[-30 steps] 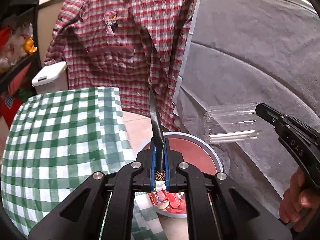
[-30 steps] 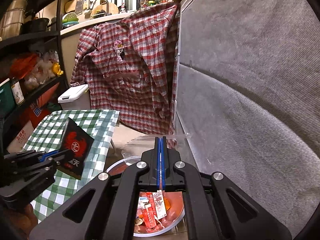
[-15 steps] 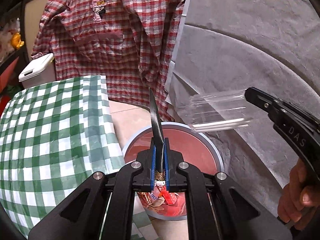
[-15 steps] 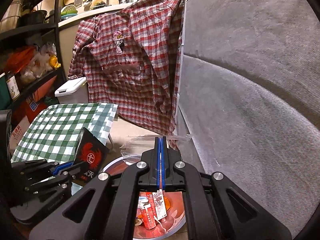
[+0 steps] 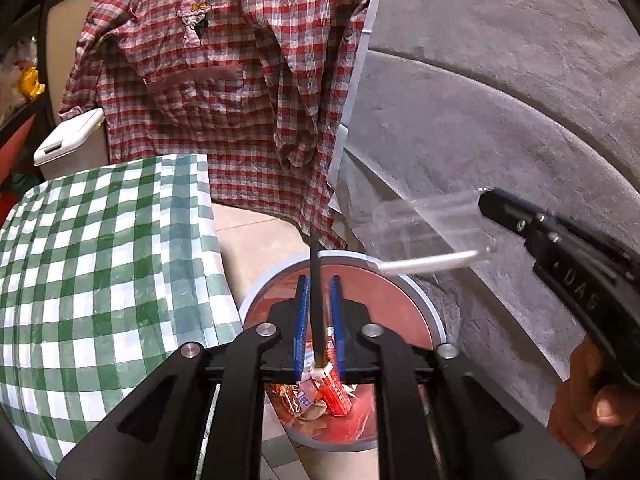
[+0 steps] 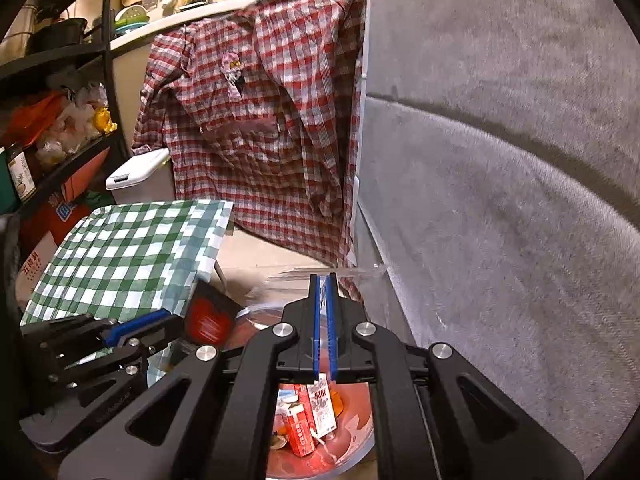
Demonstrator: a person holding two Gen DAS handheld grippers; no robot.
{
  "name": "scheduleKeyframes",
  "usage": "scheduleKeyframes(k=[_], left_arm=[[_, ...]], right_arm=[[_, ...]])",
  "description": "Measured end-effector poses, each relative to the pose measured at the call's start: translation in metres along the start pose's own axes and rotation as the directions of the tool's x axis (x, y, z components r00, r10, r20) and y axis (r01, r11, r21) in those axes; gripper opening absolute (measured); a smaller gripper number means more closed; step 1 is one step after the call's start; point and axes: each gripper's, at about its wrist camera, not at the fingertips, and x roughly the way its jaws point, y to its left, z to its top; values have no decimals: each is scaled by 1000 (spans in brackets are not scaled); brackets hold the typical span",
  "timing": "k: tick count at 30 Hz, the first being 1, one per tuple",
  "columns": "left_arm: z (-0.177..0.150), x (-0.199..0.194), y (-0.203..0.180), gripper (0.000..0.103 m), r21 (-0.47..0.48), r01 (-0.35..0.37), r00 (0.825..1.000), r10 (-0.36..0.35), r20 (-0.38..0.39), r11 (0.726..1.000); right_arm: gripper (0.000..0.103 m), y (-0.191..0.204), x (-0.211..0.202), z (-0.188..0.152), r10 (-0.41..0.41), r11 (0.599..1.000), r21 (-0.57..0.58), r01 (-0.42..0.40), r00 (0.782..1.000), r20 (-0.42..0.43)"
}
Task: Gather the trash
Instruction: 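Open both grippers to drop the packet and straw pack into the bin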
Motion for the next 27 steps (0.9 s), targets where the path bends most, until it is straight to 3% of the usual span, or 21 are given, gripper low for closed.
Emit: scheduleKeyframes(k=[2, 4, 10, 16, 20, 24, 27], left_arm=[[2, -3, 1, 33, -4, 1, 1000, -1, 16, 1000], [4, -6, 3, 36, -11, -2, 1000, 2, 24, 1000], [3, -30, 10, 39, -37, 3, 999, -1, 49, 999], [-17, -64, 7, 58, 12, -47, 994, 45, 97, 999], [-30, -87, 17, 74, -1, -59, 989, 58, 136, 998], [-42, -96, 27, 79, 11, -71, 985, 68, 157, 997], [-48, -93, 31, 81, 16, -69, 987, 66, 148, 997]], right_arm=[[28, -2, 0, -1, -7, 1000, 11, 7, 1000, -6], [42, -4, -2, -1, -15, 1000, 22, 15, 1000, 1], [49, -4, -14, -2, -19, 999, 42, 18, 1000, 16], [67, -6, -46, -7, -43, 995, 92, 37, 997, 69], [81, -2, -74, -28, -105, 988, 125, 92, 989, 108], [88, 3, -92, -54, -177, 977, 141, 159, 976, 128], [89, 4, -95, -75, -209, 966, 173, 191, 973, 93]])
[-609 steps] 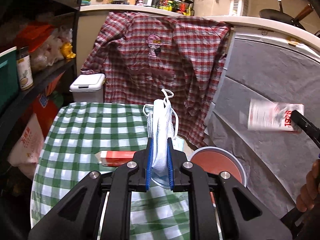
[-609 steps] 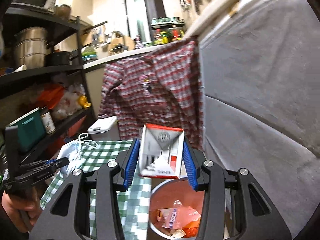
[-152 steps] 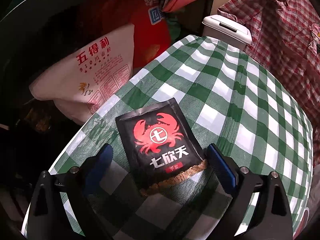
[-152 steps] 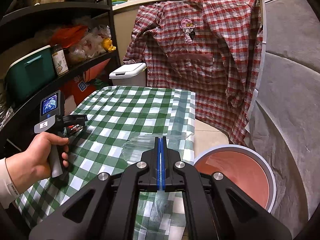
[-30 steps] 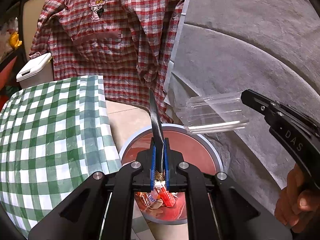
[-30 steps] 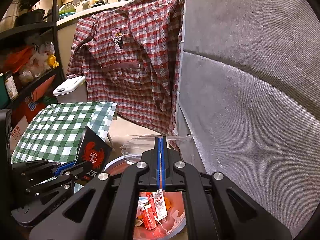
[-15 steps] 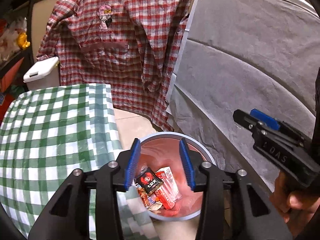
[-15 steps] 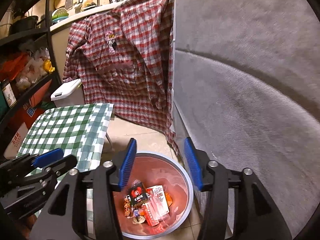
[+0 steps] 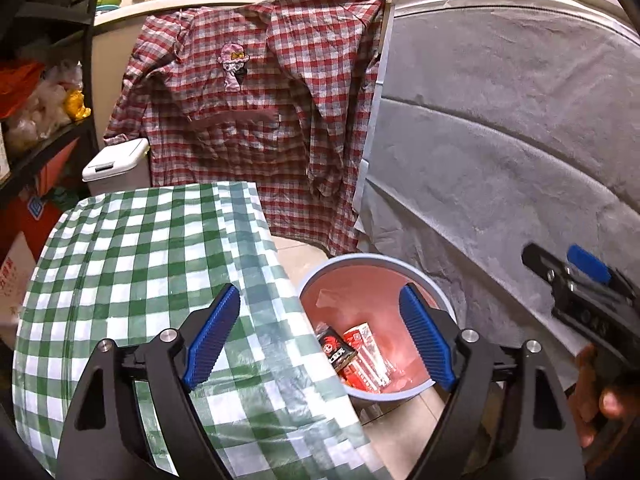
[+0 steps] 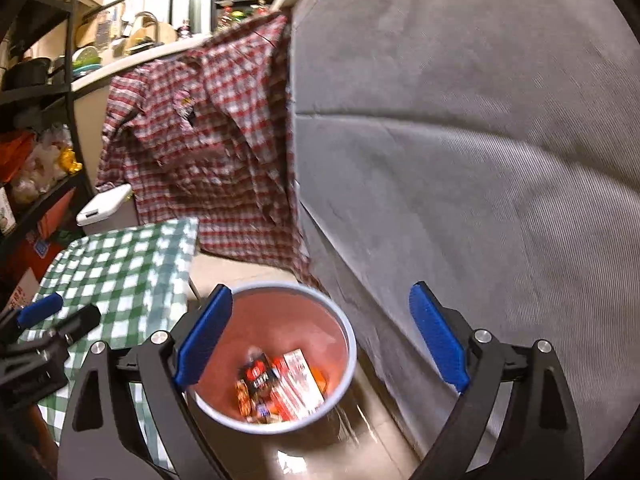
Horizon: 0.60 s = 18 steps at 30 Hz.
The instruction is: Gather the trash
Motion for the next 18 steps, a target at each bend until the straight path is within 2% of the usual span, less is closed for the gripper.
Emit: scheduleKeyframes(k=[3, 6, 11, 18], left_arm=[[-6, 4, 4, 83, -25, 15, 1000, -16, -26, 1000], [-10, 5, 10, 84, -53, 18, 999, -19, -35, 998], [-20, 6, 24, 87, -91, -18, 999, 15, -31, 996], [-39, 14, 28, 87, -69, -50, 998, 47, -51, 996]], right_arm=[[89, 0, -2, -15, -30, 999, 13, 30, 999, -24], [90, 4, -3, -24, -60, 998, -23, 60, 998, -25], [91, 12, 2, -36, -67, 997, -51, 65, 996, -53], [93, 27, 9, -43, -69, 989, -137, 61, 996, -49]])
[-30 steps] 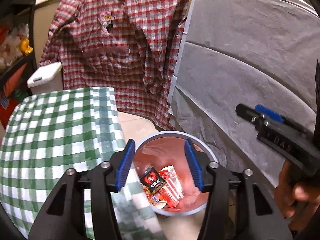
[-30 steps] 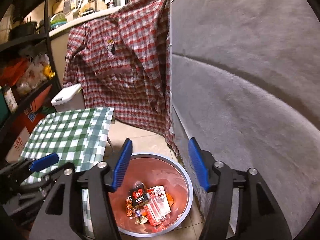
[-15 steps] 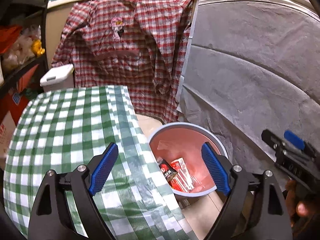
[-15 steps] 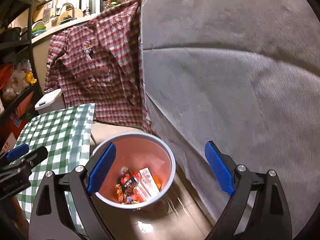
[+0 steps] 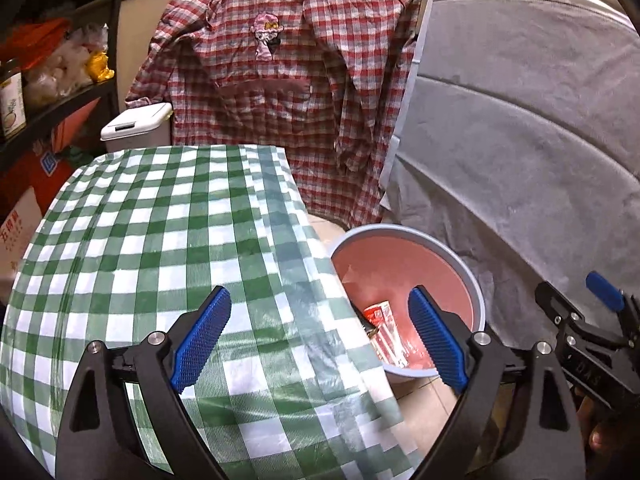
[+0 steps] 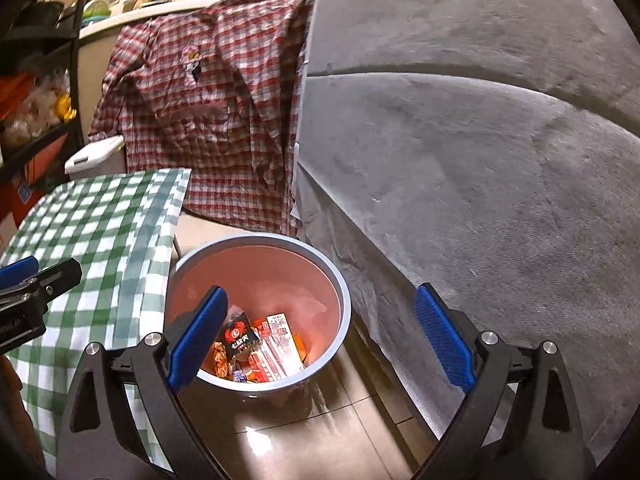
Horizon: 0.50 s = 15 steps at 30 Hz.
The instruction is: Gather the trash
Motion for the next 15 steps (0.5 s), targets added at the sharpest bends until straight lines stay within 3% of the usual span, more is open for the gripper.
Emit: scheduleKeyframes(k=[15], left_arm=[[-15, 7, -1, 89, 32, -31, 999, 32, -36, 999]], right_arm=[[96, 2, 10, -9, 39, 999, -8, -40, 996, -82]])
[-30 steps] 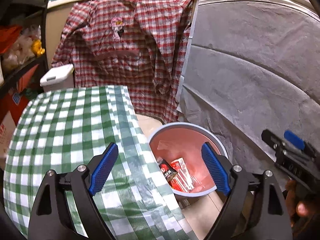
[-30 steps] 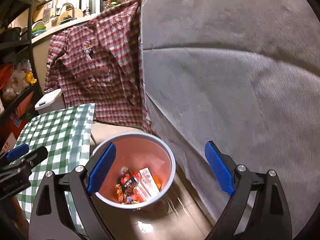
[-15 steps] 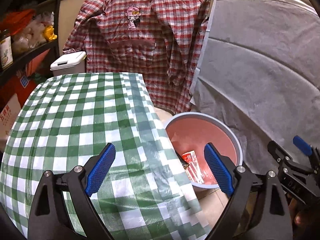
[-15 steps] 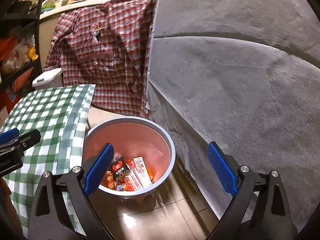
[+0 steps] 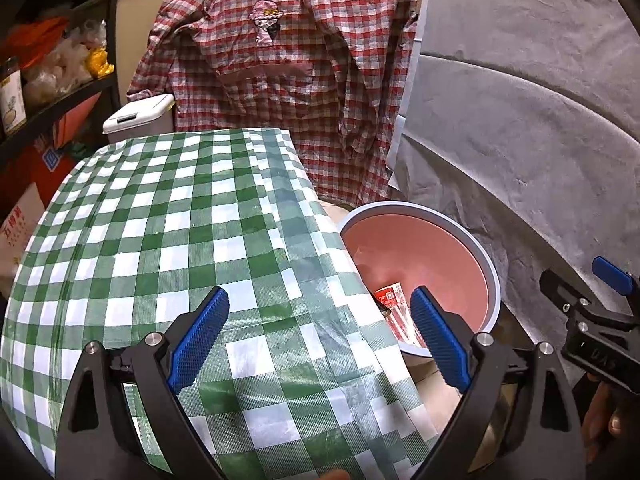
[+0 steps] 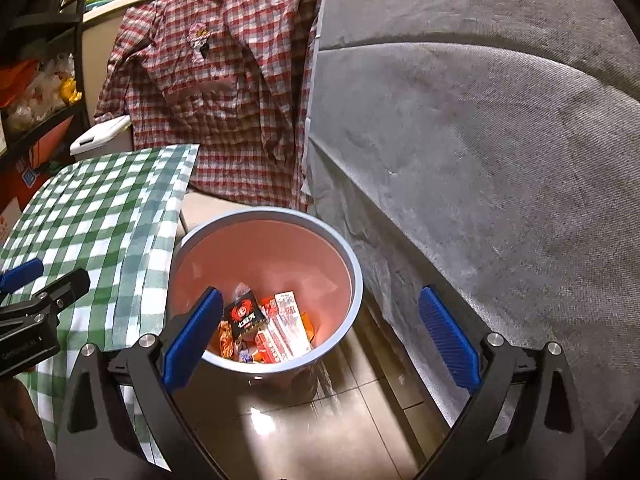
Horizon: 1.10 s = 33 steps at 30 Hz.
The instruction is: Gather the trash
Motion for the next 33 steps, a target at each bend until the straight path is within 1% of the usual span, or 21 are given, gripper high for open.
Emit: scheduleKeyframes(k=[6, 10, 13, 18, 22, 33], left_arm=[[-3, -9, -8, 89, 6, 9, 1000, -9, -4, 1000], [-4, -15, -13, 89, 26, 4, 1000, -3, -6, 1000], [-8, -15, -16, 90, 31, 3, 1000, -2, -29, 1000], [-13, -17, -17, 90, 15, -10, 999, 11, -40, 1000], [-16, -19, -19, 90, 5, -6, 999, 6, -48, 1000], [-23, -28, -23, 90, -21, -8, 1000, 7, -28, 1000]], right_arm=[[97, -6, -5, -4, 17, 1000, 17, -17, 999, -27], [97, -10, -7, -7, 27, 999, 24, -25, 998, -49], [97, -12, -12, -9, 24, 999, 25, -23, 999, -44], [98, -12, -19, -10, 18, 1000, 22, -18, 999, -33], [98, -17, -21, -8, 19, 999, 42, -17, 999, -35], [98, -23, -29, -8, 25, 998, 53, -24, 1000, -17]])
